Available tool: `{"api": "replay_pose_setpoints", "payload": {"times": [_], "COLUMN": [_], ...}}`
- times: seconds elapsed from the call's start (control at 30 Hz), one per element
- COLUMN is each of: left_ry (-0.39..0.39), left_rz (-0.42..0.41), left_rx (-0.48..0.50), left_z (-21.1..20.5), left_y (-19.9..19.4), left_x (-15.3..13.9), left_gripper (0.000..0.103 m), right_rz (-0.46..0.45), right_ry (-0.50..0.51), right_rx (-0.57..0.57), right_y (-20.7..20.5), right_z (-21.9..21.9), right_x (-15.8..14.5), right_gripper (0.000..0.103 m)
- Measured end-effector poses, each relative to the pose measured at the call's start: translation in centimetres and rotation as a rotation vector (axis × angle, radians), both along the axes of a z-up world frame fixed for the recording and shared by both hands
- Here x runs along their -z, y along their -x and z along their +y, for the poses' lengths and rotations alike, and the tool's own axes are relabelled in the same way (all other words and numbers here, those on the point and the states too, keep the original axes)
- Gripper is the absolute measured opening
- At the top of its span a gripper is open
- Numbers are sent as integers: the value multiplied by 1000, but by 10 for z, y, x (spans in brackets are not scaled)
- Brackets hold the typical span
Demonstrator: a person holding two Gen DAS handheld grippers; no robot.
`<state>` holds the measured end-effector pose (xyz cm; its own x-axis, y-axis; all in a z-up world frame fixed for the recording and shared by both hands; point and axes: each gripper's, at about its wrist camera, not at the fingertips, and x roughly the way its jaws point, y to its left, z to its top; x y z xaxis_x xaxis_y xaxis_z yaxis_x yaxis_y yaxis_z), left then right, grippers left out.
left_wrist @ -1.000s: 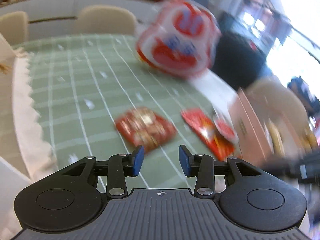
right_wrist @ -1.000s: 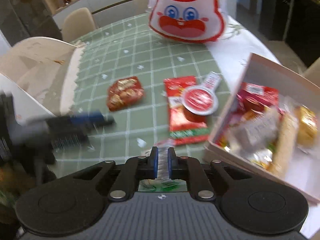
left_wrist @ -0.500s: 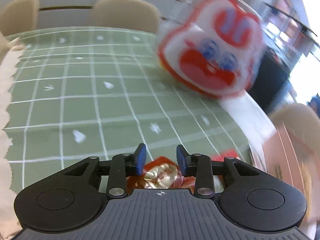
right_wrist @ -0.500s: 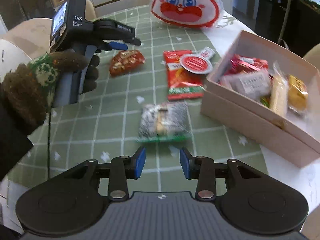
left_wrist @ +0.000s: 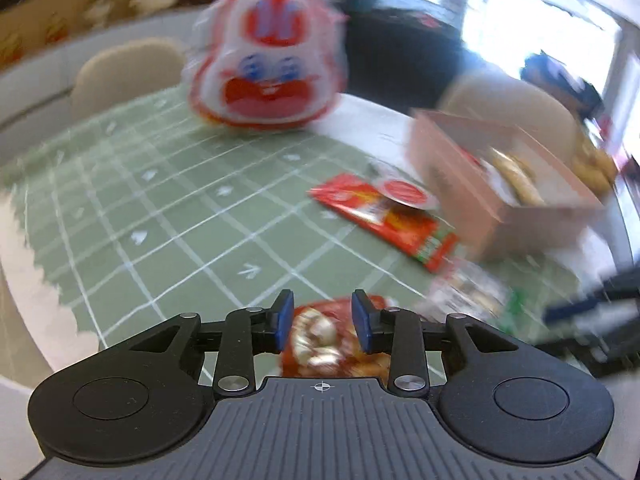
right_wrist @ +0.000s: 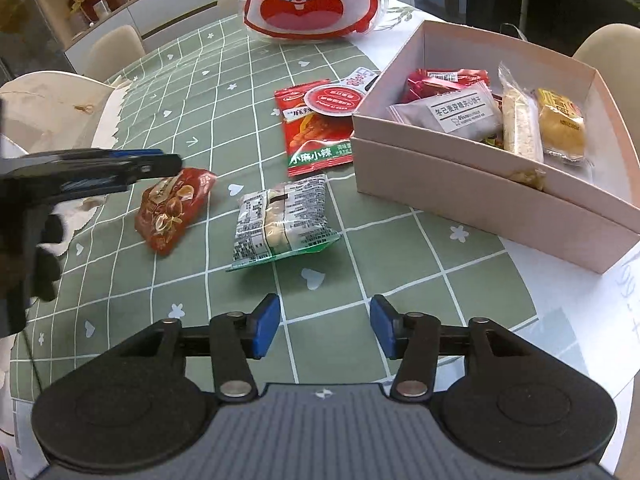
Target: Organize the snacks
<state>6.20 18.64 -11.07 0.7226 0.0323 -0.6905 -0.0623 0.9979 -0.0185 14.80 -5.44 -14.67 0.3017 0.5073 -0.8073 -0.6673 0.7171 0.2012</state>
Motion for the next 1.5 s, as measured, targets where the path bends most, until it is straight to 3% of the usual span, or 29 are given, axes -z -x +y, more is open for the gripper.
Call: {"api": "replay_pose_setpoints", "payload": {"times": [0.13, 0.27, 0.33, 0.43, 0.53, 0.63, 0.73, 0.97, 1.17, 1.27, 1.33, 1.5], "left_ry": [-174, -209, -179, -111, -118, -94, -9, 16, 22, 110, 159, 217], "left_rz": [105, 116, 121, 105, 87, 127, 163, 162, 159, 142, 139, 132], "left_rx": [117, 157, 168, 127, 32, -48, -101, -121, -104, -115, -128, -144], "left_z": [-36, -52, -54, -47, -40, -27, -13, -12, -11, -8, -6, -16], "left_y": [1, -1, -4, -7, -5, -10, -15, -21, -17, -6, 2, 32], "left_x": [9, 20, 23, 19, 14, 16, 23, 24, 24, 21, 19, 11], "left_gripper": [39, 64, 81, 77, 75, 77, 77, 81, 78, 76, 76, 75], "right_rz": [-13, -34, -55, -98, -139, -167, -169, -177, -171, -162, -152, -224], "right_ry": [15, 21, 28, 50, 75, 84, 81, 67, 68, 87, 88, -12], "right_rx": [-2, 5, -1, -19, -46, -50, -58, -66, -51, -79, -109, -92], "right_y": [2, 8, 13, 22, 31, 39, 42, 45, 51, 48, 44, 29], "right_z": [4, 3, 2, 2, 4, 5, 5, 3, 6, 10, 13, 24], "right_x": [0, 2, 3, 6, 8, 11, 12, 16, 21, 19, 15, -11], "right_gripper": [53, 54, 56, 58, 66, 77, 82, 90, 103, 102, 85, 84]}}
